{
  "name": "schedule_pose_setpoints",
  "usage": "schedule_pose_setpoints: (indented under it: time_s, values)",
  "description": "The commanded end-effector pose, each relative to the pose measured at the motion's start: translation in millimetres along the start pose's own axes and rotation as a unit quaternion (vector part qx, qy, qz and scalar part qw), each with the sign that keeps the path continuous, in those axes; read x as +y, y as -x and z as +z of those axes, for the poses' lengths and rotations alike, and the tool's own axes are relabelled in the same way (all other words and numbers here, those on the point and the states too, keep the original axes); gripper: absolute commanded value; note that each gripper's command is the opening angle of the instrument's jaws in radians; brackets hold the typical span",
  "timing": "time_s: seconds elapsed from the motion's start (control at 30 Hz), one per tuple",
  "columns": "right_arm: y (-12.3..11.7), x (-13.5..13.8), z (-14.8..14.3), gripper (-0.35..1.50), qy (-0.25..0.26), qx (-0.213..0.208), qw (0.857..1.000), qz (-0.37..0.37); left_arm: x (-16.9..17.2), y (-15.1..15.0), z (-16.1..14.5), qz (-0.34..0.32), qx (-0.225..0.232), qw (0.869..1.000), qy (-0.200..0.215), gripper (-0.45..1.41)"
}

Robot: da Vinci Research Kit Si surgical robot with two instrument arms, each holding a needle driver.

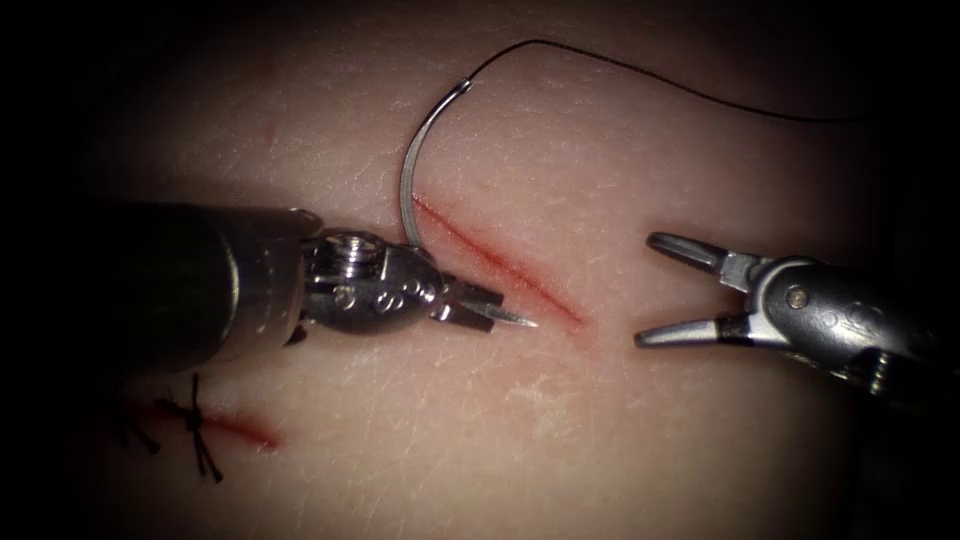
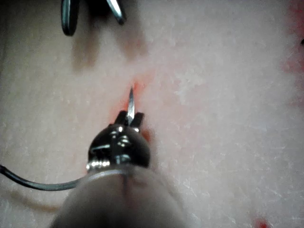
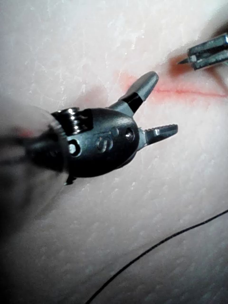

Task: Wound Closure

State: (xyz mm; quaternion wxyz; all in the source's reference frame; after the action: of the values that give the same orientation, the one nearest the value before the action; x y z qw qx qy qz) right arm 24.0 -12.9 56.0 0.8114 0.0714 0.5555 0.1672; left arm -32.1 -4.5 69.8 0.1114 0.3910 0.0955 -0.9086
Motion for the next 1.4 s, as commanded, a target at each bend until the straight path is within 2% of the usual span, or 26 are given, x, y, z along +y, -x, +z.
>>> schedule_pose_setpoints:
  time_s: [0.03,0.1,0.13,0.3,0.5,0.53,0.57,0.63,0.73,0.93,1.0,1.03,1.17,1.4]
  values:
    - [1.1,0.3,1.0,0.95,0.001,0.004,1.0,0.014,0.2,0.2,0.6,0.0,0.019,1.0,-0.003,-0.45]
    - [1.8,1.4,1.3,0.96,0.005,0.01,0.999,0.035,0.4,0.3,-0.5,0.01,0.081,0.997,-0.01,-0.45]
    - [1.8,1.4,1.3,0.96,0.005,0.01,0.999,0.035,0.4,0.3,-0.5,0.01,0.081,0.997,-0.01,-0.45]
    - [2.4,3.4,1.6,1.01,0.013,0.031,0.997,0.071,1.0,1.2,-1.2,0.033,0.172,0.984,-0.022,-0.45]
    - [2.5,5.0,2.7,1.05,-0.028,0.083,0.986,0.145,1.1,2.5,-1.7,0.062,0.26,0.963,-0.04,-0.45]
    - [2.4,5.2,3.4,1.05,-0.047,0.092,0.978,0.183,1.0,2.8,-1.6,0.067,0.281,0.956,-0.048,-0.45]
    - [2.4,5.2,3.4,1.05,-0.047,0.092,0.978,0.183,1.0,2.8,-1.6,0.067,0.281,0.956,-0.048,-0.45]
    - [2.2,5.3,4.1,1.06,-0.06,0.099,0.961,0.25,1.0,3.0,-1.5,0.074,0.301,0.949,-0.056,-0.45]
    - [1.9,5.1,5.3,0.96,-0.069,0.121,0.958,0.25,1.2,2.9,-1.4,0.086,0.335,0.936,-0.058,-0.45]
    - [1.2,5.1,7.6,1.0,-0.099,0.135,0.939,0.301,1.9,2.4,-1.3,0.106,0.38,0.917,-0.06,-0.45]
    - [1.0,5.2,8.4,0.8,-0.11,0.14,0.936,0.305,2.1,2.1,-1.3,0.108,0.388,0.914,-0.057,-0.45]
    - [0.9,5.3,8.8,0.76,-0.116,0.141,0.932,0.313,2.3,1.9,-1.4,0.111,0.395,0.91,-0.056,-0.45]
    - [0.7,5.7,10.2,0.81,-0.116,0.143,0.929,0.32,3.0,1.1,-1.9,0.127,0.409,0.902,-0.061,-0.45]
    - [0.1,6.2,12.2,0.83,-0.089,0.14,0.931,0.326,3.7,0.1,-2.4,0.138,0.416,0.897,-0.057,-0.45]
